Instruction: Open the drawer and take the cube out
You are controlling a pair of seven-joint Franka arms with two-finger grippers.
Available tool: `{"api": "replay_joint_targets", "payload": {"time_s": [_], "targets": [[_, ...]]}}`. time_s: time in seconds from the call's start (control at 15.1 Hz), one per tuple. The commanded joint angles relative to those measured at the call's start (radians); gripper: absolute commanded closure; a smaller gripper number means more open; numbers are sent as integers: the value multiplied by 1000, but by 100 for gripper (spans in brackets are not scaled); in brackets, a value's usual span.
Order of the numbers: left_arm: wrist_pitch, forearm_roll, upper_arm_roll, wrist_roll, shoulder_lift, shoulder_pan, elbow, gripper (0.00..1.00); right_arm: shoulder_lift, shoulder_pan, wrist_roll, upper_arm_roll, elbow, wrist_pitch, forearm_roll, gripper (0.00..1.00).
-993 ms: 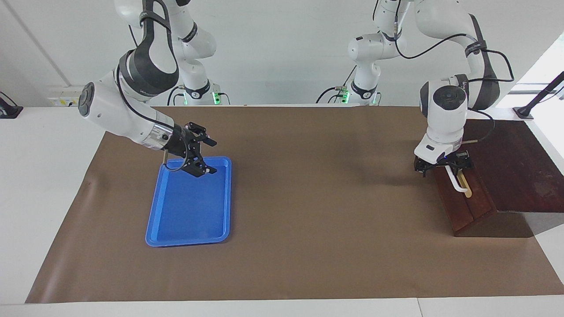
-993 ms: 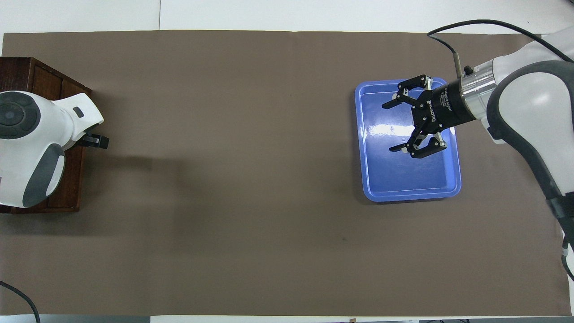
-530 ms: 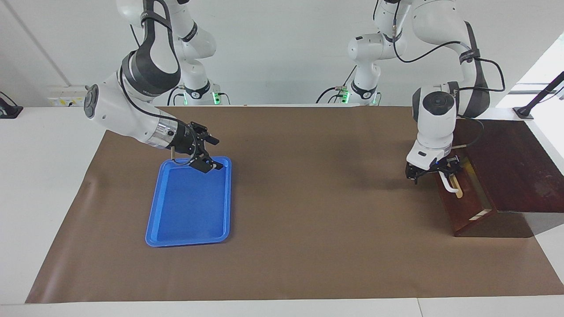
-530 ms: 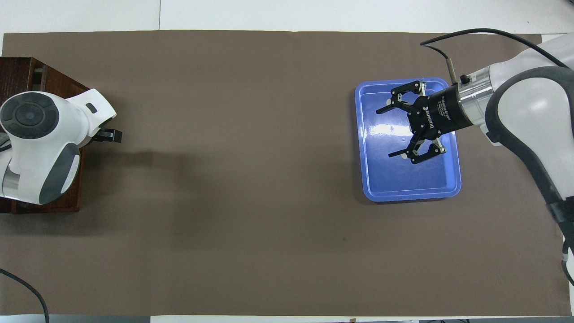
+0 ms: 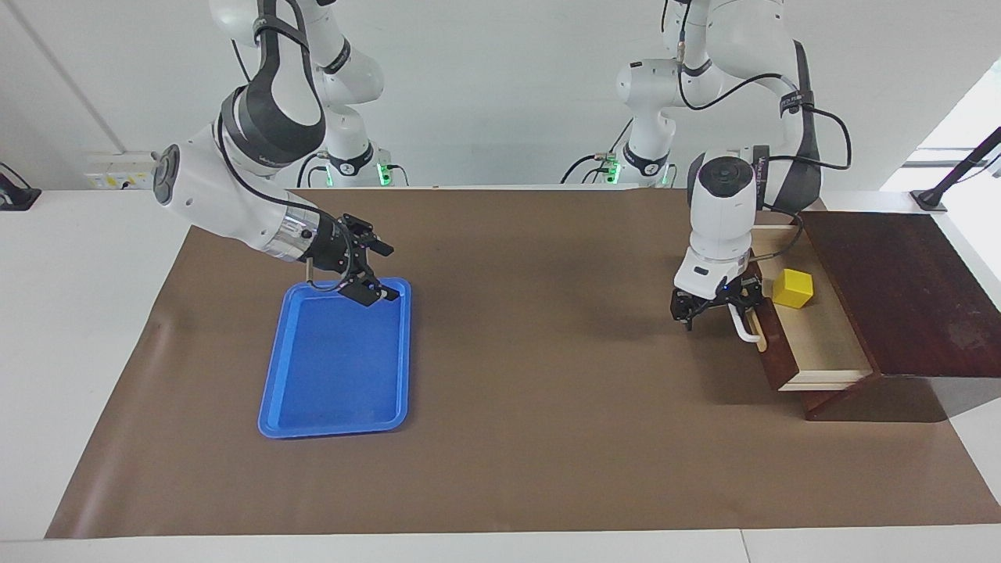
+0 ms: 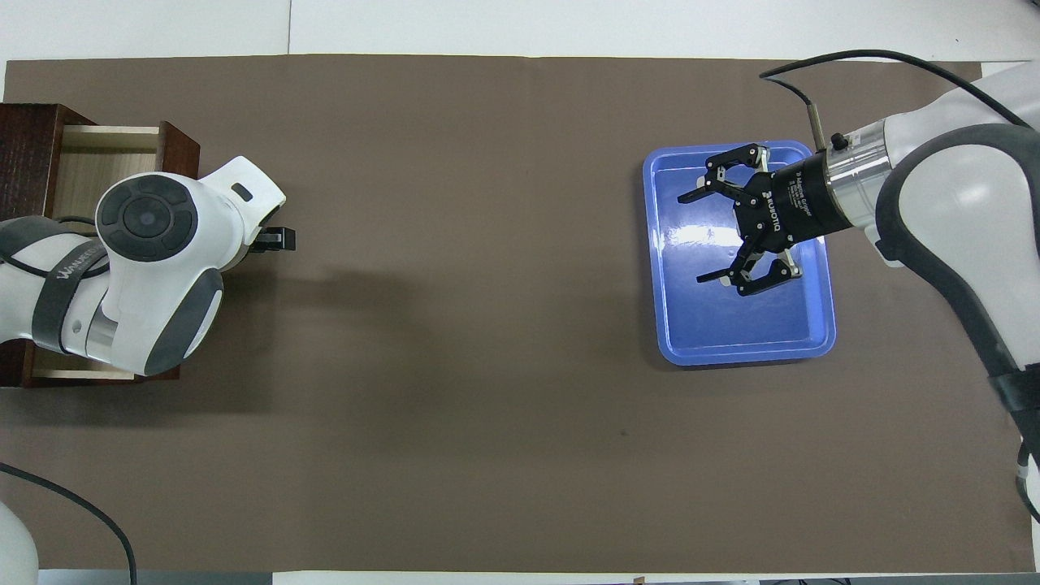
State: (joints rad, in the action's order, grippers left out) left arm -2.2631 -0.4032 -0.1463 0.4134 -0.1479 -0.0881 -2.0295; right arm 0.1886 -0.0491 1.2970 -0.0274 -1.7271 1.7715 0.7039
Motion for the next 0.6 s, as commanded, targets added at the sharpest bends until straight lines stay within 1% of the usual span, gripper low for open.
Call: {"api": "replay_joint_targets", "payload": {"time_s": [0.0, 0.2, 0.53], "targets": [[10, 56, 2, 31, -19, -48, 12, 0, -23, 14, 27, -3, -26, 5, 29, 0], [10, 89, 1, 38, -21, -50, 23, 0, -26, 41, 19, -3, -34, -18, 29, 0], [10, 90, 2, 61, -21, -65, 23, 0, -24, 40, 25, -3, -34, -6, 39, 0]]}}
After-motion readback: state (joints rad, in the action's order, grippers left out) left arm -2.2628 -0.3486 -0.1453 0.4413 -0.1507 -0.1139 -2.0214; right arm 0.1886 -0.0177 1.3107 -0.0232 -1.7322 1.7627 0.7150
